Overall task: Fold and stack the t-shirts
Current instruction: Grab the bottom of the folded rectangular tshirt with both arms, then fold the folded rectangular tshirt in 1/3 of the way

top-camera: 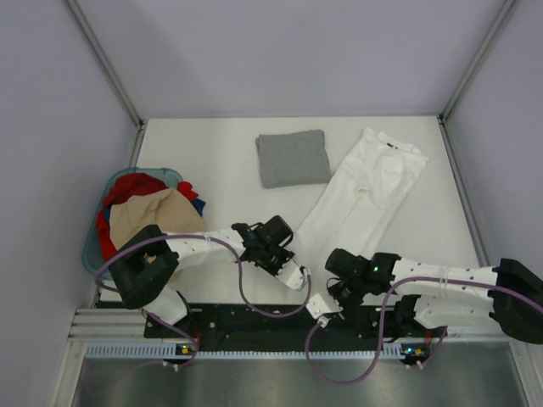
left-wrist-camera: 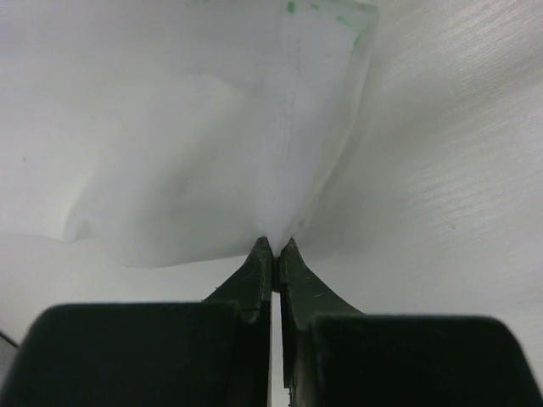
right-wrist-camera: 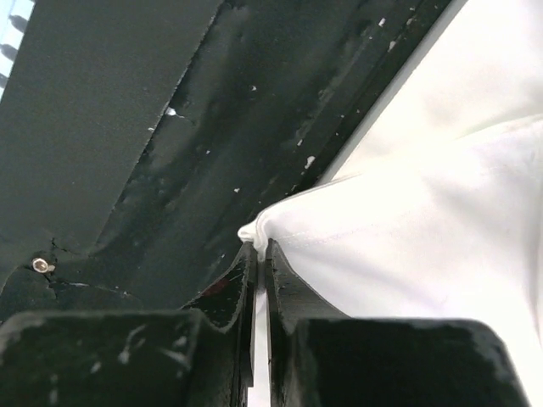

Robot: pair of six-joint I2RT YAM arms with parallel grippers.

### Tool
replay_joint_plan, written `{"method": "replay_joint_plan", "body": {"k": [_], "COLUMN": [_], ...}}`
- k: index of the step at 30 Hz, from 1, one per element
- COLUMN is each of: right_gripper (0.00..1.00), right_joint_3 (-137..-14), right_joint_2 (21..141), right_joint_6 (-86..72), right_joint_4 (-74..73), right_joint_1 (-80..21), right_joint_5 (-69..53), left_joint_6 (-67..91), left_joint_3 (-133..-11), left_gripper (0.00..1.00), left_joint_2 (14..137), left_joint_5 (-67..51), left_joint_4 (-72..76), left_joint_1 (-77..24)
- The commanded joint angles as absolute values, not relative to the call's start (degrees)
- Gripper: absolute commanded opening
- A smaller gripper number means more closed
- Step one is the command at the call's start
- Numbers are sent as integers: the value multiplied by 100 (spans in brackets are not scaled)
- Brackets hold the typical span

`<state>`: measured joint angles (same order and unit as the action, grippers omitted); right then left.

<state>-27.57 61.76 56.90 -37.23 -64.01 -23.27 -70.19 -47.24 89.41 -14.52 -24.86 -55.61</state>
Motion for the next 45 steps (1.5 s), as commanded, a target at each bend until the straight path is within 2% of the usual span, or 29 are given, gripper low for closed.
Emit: {"method": "replay_joint_plan", "body": {"k": [1, 4, 11, 16, 19, 26, 30, 38, 45], "right_gripper": [0, 0, 0, 0, 0, 0, 0, 0, 0], "right_joint_3": [-2812, -2917, -3006, -3006, -2892, -2365, -2188, -2381, -2417], "right_joint_2": [5812, 5109, 3842, 3595, 3604, 4165, 4911, 6274, 6680], "right_joint_6": [5214, 4695, 3982, 3876, 3762, 3630, 3490, 3638, 3683], "right_joint_4": [-3375, -3366, -3287, -3182, -2560, -409, 929, 1732, 1985], "right_joint_1": [-6416, -6145, -4133, -2727, -2120, -1021, -326, 141, 430], "right_joint_5": [-2092, -2196, -2259, -2005, -1741, -1275, -1607, -1907, -1591], "left_joint_6": [-6488, -6013, -5292, -4844, -4589, -4394, -4464, -4922, -5010], "left_joint_3": [-4964, -5544, -7151, -8593, -9533, -11318, -12426, -12586, -12612], "left_gripper": [0, 0, 0, 0, 0, 0, 0, 0, 0], "left_joint_2": [8825, 8842, 9526, 10431, 11089, 12469, 13261, 13807, 14001], "left_joint_5": [-1406, -1406, -1714, -1451, -1205, -607, -115, 123, 220], "left_joint_4": [-2715, -3022, -3436, -3603, -3612, -3682, -3736, -3147, -2716], "left_joint_1": [-5572, -5537, -5318, -5195, -5133, -4949, -4861, -4860, -4860]}}
